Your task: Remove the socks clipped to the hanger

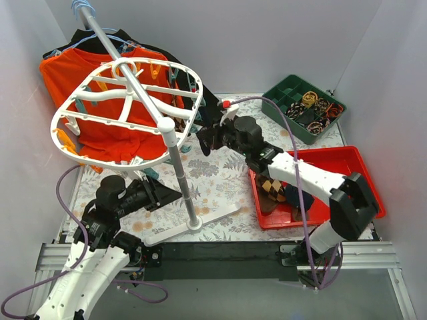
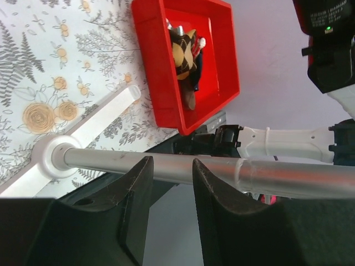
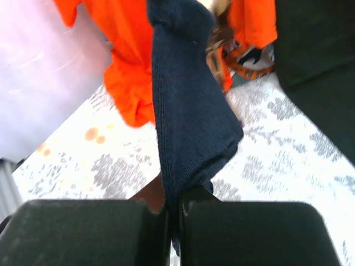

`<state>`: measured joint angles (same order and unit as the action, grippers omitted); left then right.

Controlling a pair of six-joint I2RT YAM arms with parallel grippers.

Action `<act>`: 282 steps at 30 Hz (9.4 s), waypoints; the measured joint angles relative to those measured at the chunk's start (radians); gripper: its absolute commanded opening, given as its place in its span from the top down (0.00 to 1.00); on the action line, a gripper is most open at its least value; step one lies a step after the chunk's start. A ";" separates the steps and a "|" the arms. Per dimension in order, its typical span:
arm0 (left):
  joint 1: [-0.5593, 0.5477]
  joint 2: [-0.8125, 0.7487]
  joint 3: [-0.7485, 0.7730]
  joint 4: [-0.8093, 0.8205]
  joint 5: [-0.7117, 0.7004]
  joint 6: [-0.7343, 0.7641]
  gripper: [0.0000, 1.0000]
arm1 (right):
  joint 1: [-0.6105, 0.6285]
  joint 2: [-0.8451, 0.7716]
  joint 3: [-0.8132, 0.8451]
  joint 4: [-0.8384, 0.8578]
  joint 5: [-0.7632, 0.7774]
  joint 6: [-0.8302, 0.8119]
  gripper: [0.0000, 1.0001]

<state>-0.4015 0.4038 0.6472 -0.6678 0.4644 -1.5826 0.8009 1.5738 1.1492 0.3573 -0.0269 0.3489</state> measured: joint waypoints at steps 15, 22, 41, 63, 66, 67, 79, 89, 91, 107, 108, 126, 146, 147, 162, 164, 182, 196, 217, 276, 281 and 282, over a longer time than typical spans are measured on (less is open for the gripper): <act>0.002 0.161 -0.003 0.172 0.172 0.060 0.64 | 0.090 -0.394 -0.265 -0.272 -0.076 0.065 0.99; 0.007 0.178 -0.003 0.222 0.221 0.065 0.63 | 0.190 -0.480 -0.347 -0.296 -0.134 0.130 0.99; 0.013 0.200 -0.003 0.367 0.307 0.023 0.60 | 0.360 -0.454 -0.352 -0.265 -0.142 0.172 0.94; 0.013 0.250 0.016 0.434 0.335 -0.046 0.57 | 0.377 -0.291 -0.176 -0.344 -0.054 0.101 0.97; 0.009 0.264 0.018 0.433 0.323 -0.059 0.57 | 0.396 -0.291 -0.165 -0.366 -0.027 0.092 0.97; 0.006 0.272 0.022 0.433 0.320 -0.063 0.57 | 0.402 -0.290 -0.161 -0.373 -0.017 0.090 0.97; 0.000 0.326 0.091 0.407 0.241 -0.079 0.62 | 0.479 -0.284 -0.138 -0.439 0.155 0.067 0.97; 0.000 0.353 0.093 0.372 0.205 -0.082 1.00 | 0.507 -0.328 -0.149 -0.464 0.204 0.065 0.71; 0.000 0.354 0.093 0.372 0.206 -0.078 1.00 | 0.509 -0.344 -0.153 -0.471 0.209 0.064 0.63; 0.000 0.340 0.093 0.372 0.268 -0.052 1.00 | 0.378 -0.537 -0.114 -0.589 0.138 -0.061 0.25; 0.000 0.340 0.093 0.372 0.272 -0.052 1.00 | 0.340 -0.537 -0.095 -0.599 0.105 -0.071 0.25; 0.000 0.339 0.093 0.372 0.311 -0.053 1.00 | 0.146 -0.324 0.227 -0.611 -0.401 -0.333 0.16; 0.000 0.313 0.093 0.372 0.337 -0.056 1.00 | 0.127 -0.272 0.231 -0.509 -0.528 -0.325 0.37; 0.000 0.311 0.093 0.372 0.338 -0.056 1.00 | 0.127 -0.272 0.231 -0.502 -0.528 -0.321 0.38; 0.000 0.291 0.087 0.365 0.341 -0.056 1.00 | 0.120 -0.268 0.231 -0.435 -0.523 -0.270 0.99; 0.000 0.291 0.082 0.360 0.341 -0.056 1.00 | 0.119 -0.268 0.230 -0.435 -0.522 -0.267 0.99; 0.000 0.291 0.080 0.307 0.344 -0.029 1.00 | 0.114 -0.269 0.195 -0.422 -0.498 -0.265 0.86; 0.001 0.283 0.082 0.263 0.333 0.002 1.00 | 0.109 -0.270 0.195 -0.425 -0.496 -0.261 0.53; 0.001 0.311 0.089 0.269 0.356 0.004 1.00 | 0.109 -0.419 -0.025 -0.454 -0.501 -0.219 0.05; 0.012 0.322 0.088 0.303 0.377 0.008 0.62 | 0.010 -0.892 -0.199 -1.180 0.797 0.204 0.72; 0.011 0.322 0.088 0.294 0.373 0.013 0.62 | -0.020 -0.841 -0.193 -1.287 0.829 0.229 0.11; 0.011 0.322 0.088 0.291 0.372 0.014 0.62 | -0.021 -0.829 -0.193 -1.299 0.827 0.224 0.06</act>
<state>-0.3901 0.7254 0.7349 -0.3771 0.8364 -1.5684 0.7799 0.7452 0.9562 -0.9413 0.8005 0.5728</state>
